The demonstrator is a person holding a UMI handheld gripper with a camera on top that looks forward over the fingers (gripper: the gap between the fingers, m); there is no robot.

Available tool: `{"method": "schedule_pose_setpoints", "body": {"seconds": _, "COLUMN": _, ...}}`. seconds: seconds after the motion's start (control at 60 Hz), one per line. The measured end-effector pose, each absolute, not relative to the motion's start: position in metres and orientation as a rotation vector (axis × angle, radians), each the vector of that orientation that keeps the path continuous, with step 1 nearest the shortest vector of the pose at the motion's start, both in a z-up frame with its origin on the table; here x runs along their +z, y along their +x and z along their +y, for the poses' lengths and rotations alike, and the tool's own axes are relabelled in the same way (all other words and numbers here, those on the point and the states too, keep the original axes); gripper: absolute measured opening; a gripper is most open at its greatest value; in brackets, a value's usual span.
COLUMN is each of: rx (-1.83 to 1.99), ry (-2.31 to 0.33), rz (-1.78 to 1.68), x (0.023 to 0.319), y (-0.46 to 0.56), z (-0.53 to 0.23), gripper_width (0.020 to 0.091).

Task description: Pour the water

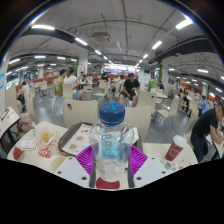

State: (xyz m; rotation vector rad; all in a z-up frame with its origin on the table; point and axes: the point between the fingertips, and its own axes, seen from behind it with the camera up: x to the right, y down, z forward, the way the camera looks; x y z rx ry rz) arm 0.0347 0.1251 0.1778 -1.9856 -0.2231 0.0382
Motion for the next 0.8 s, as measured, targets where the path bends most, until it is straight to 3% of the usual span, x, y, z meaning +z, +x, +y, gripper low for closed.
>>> {"method": "schedule_pose_setpoints", "body": {"seconds": 0.417, "rx": 0.128, "ry": -2.107, "rz": -0.142, "x": 0.072, "y": 0.04, "z": 0.121, "gripper_width": 0.0431}}
{"method": "schedule_pose_setpoints", "body": {"seconds": 0.583, "rx": 0.097, "ry": -2.062, "rz": -0.18, "x": 0.074, "y": 0.039, "z": 0.117, "gripper_width": 0.0442}}
{"method": "schedule_pose_setpoints", "body": {"seconds": 0.8, "rx": 0.061, "ry": -2.132, "rz": -0.151, "x": 0.067, "y": 0.042, "z": 0.111, "gripper_width": 0.0602}}
